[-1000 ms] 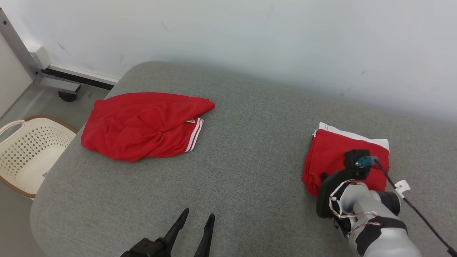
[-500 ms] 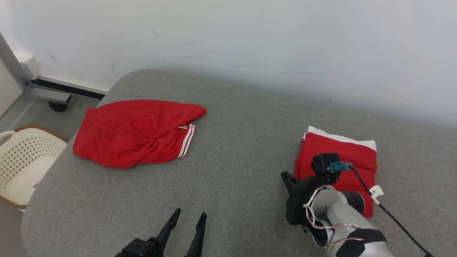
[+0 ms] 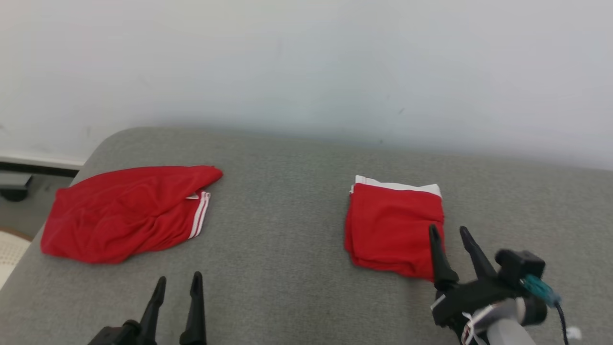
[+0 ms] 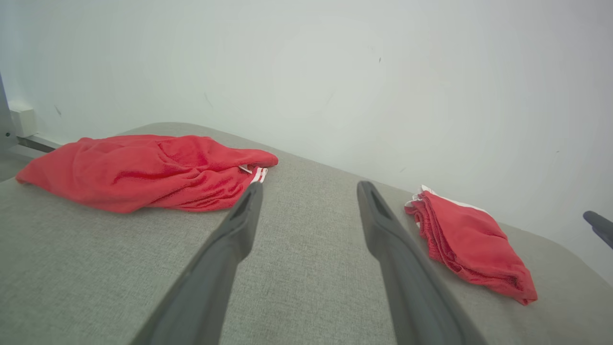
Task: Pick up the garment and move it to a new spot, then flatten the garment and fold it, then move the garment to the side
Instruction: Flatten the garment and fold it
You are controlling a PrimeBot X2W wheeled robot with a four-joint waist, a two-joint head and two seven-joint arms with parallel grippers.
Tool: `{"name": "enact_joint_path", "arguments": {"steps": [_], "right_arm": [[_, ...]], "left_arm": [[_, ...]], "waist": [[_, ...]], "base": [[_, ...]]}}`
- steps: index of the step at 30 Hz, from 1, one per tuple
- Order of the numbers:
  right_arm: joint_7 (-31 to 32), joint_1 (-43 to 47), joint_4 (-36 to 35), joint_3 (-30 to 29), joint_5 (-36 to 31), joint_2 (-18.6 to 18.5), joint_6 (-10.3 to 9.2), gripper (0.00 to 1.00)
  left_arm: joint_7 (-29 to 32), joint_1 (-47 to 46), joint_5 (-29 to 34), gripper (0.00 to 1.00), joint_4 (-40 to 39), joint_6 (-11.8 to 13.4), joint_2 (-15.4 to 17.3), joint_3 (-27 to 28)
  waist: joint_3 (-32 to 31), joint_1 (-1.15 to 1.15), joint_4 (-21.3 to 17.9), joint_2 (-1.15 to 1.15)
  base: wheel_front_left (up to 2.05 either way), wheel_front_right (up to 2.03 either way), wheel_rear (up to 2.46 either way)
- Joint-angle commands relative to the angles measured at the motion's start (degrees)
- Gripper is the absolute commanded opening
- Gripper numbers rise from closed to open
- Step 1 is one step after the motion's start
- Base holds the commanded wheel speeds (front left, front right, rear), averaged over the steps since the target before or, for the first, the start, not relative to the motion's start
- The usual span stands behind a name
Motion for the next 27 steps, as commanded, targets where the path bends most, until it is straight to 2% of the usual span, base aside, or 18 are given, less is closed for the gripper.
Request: {"name": "enact_joint_path", "arguments": {"steps": [1, 2, 4, 8, 16, 27], "right_arm": [[-0.5, 2.2, -1.6, -0.8, -1.7, 0.1, 0.03, 1.0], [-1.0, 5.6, -5.5, -3.3, -3.4, 0.2, 0.03, 1.0], [-1.5, 8.8, -9.0, -5.0, -6.0, 0.5, 0.03, 1.0], [-0.2, 14.2, -13.0, -7.6, -10.2, 0.6, 0.03, 1.0], [1.6, 18.6, -15.8, -9.2, -12.7, 0.7, 0.03, 1.0], [0.6, 20.7, -17.4, -9.4, -11.8, 0.8, 0.03, 1.0]], "left_arm": [[-0.2, 1.2, -0.4, 1.0, -0.2, -0.1, -0.3, 0.7], [-0.2, 1.5, 0.2, 1.0, -0.3, -0.5, -0.5, 2.1], [-0.2, 1.9, 0.5, 1.0, -0.3, -0.7, -0.9, 3.4], [-0.2, 2.9, 1.4, 1.0, 1.1, -2.4, -0.7, 4.7], [-0.2, 3.2, 2.6, 1.0, 5.9, -5.8, 1.3, 3.8], [-0.2, 6.5, 6.3, 1.0, 1.2, -6.8, -0.8, 8.2]], "waist": [[-1.3, 0.0, -3.0, 0.0], [-1.7, 0.0, -3.9, 0.0], [-2.2, 0.0, -4.6, 0.0], [-3.0, 0.0, -5.5, 0.0], [-3.2, 0.0, -6.6, 0.0], [-2.5, 0.0, -7.2, 0.0]], "base": [[0.0, 0.0, 0.0], [0.0, 0.0, 0.0], [0.0, 0.0, 0.0], [0.0, 0.0, 0.0], [0.0, 0.0, 0.0], [0.0, 0.0, 0.0]]}}
